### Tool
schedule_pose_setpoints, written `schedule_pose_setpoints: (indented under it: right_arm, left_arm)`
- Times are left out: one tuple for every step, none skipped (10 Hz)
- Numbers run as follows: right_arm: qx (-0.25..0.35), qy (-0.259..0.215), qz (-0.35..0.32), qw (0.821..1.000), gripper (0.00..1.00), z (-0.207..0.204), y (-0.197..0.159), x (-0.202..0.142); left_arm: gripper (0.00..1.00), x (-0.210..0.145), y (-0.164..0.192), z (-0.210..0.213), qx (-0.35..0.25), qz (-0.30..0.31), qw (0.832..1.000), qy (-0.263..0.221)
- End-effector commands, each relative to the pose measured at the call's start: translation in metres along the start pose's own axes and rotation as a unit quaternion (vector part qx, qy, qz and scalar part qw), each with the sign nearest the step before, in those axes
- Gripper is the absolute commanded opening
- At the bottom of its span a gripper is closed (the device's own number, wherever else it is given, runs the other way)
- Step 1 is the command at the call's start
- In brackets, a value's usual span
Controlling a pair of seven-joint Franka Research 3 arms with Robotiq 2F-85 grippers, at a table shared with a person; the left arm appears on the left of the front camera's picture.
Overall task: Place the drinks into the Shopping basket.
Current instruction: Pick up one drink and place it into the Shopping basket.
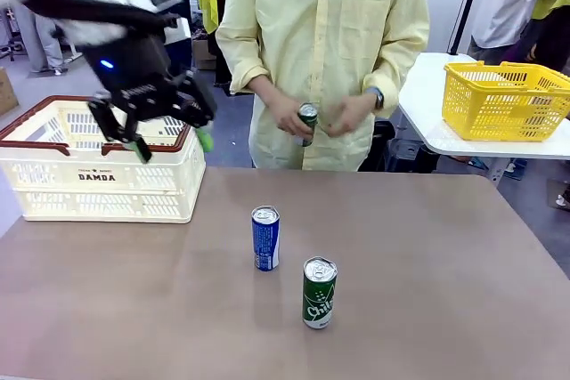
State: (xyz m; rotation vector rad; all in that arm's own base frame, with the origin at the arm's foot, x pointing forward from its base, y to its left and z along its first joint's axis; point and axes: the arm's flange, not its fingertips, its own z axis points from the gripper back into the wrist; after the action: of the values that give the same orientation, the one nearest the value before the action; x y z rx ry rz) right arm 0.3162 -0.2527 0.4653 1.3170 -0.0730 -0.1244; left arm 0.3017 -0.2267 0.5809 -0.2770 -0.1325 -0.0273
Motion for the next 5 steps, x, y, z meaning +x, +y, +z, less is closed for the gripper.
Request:
schedule_pose_setpoints:
  right_arm:
    - [-0.004, 0.006, -0.009, 1.0, 1.0, 0.002, 0.004, -0.002]
    - [-0.004, 0.006, -0.009, 1.0, 1.0, 0.002, 0.004, -0.002]
    - [-0.004, 0.006, -0.009, 1.0, 1.0, 0.002, 0.004, -0.002]
    - [-0.004, 0.006, -0.009, 1.0, 1.0, 0.002, 0.004, -0.002]
    - [-0.004, 0.006, -0.009, 1.0, 1.0, 0.002, 0.004, -0.002]
  left_arm:
    - [1.0, 0.002, -0.034, -0.048, 0.054, 0.096, 0.994, -0.012]
    - [1.0, 0.006, -0.041, -0.061, 0.082, 0.108, 0.991, -0.022]
    - [1.0, 0.018, -0.019, -0.039, 0.04, 0.103, 0.994, 0.014]
    - [1.0, 0.035, 0.038, 0.011, -0.012, 0.11, 0.992, 0.056]
    - [1.0, 0.038, 0.1, 0.058, -0.028, 0.149, 0.987, 0.057]
